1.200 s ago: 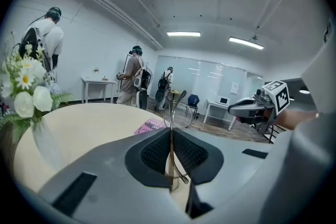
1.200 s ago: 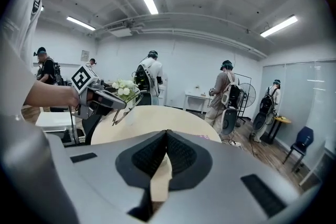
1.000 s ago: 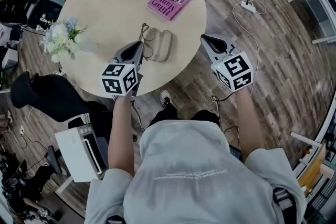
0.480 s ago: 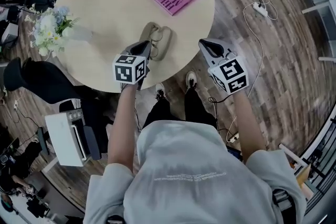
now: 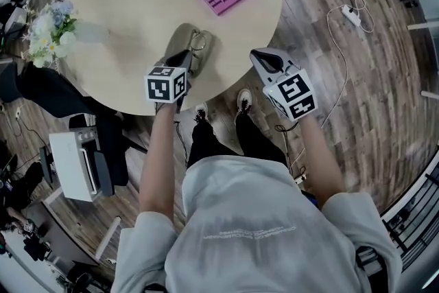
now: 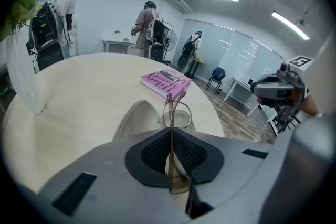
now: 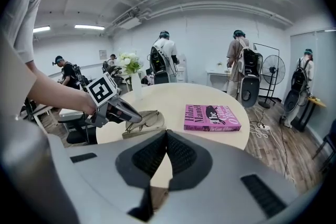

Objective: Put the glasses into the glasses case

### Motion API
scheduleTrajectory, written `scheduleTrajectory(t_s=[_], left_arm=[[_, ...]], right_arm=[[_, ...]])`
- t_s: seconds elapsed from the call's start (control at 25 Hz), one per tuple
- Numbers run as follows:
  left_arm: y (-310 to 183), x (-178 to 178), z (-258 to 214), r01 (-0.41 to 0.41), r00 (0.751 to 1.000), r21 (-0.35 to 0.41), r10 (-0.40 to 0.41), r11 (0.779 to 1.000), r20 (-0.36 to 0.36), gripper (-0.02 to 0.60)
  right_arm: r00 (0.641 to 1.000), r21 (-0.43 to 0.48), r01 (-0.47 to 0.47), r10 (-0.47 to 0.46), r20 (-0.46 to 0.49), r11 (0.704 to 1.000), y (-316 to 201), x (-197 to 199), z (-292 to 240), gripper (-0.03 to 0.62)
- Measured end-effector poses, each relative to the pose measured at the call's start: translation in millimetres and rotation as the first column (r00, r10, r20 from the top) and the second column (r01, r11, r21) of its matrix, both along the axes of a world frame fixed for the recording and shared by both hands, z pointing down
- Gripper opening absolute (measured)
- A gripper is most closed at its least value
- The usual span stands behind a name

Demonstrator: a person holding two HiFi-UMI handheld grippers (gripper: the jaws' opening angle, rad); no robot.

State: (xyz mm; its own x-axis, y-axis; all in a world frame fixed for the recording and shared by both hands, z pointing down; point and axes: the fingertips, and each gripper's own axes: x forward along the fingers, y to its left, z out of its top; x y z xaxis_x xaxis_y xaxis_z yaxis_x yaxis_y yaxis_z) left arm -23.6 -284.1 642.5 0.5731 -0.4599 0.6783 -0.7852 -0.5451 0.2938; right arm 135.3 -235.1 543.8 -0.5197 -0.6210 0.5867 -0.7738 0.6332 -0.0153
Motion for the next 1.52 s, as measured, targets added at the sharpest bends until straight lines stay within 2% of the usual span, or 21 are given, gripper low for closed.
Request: scheduleTrajectory(t_s=[0.16,0.48,0.72,0.8,0.96,1.08,1.16,1.24,1.36,1.52], left_arm=[[9.0,7.5,14.7,-0.014,0.999,-0.035,0.016,0.999,0.042,0.021],[22.8,20.8,33.9,-0.019,0.998,-0.123,0.027,0.992,0.06,0.023],[23.2,29.1,45.4,-0.036,0.99,-0.158,0.058,0.987,0.132,0.023],[22.5,32.6,50.4,-0.055,0.98,-0.154,0.083,0.987,0.181,0.025],[20.9,35.2,60.5,-0.095,0.943,-0.129,0.131,0.987,0.305,0.023],[20.8,35.5,64.8,-0.099,0.928,-0.127,0.137,0.987,0.345,0.023],[20.5,36.5,65.6,-0.097,0.927,-0.124,0.135,0.988,0.351,0.023],[20.4,37.2,64.8,-0.085,0.935,-0.124,0.122,0.989,0.333,0.025],[20.2,33.7,60.9,-0.051,0.95,-0.127,0.087,0.991,0.299,0.068],[19.4,26.9,51.6,-0.032,0.957,-0.121,0.065,0.992,0.281,0.091]], right_arm=[[1.0,-0.02,0.017,-0.017,0.021,1.0,-2.1,7.3,8.7,0.002],[0.998,-0.05,0.051,-0.049,0.039,0.997,-9.9,9.4,22.1,0.002],[0.998,-0.059,0.052,-0.049,0.04,0.997,-18.5,16.1,24.5,0.002],[0.998,-0.06,0.052,-0.05,0.038,0.997,-20.8,19.5,25.5,0.002],[0.998,-0.059,0.05,-0.047,0.038,0.997,-24.1,26.0,24.5,0.002],[0.998,-0.065,0.044,-0.042,0.039,0.997,-23.7,30.7,25.4,0.002],[0.998,-0.068,0.044,-0.041,0.042,0.997,-23.4,32.0,26.1,0.002],[0.998,-0.064,0.048,-0.045,0.047,0.997,-23.8,30.6,24.7,0.002],[0.997,-0.053,0.06,-0.058,0.047,0.997,-24.8,26.7,19.7,0.002],[0.997,-0.037,0.066,-0.065,0.042,0.997,-26.7,25.3,12.0,0.002]])
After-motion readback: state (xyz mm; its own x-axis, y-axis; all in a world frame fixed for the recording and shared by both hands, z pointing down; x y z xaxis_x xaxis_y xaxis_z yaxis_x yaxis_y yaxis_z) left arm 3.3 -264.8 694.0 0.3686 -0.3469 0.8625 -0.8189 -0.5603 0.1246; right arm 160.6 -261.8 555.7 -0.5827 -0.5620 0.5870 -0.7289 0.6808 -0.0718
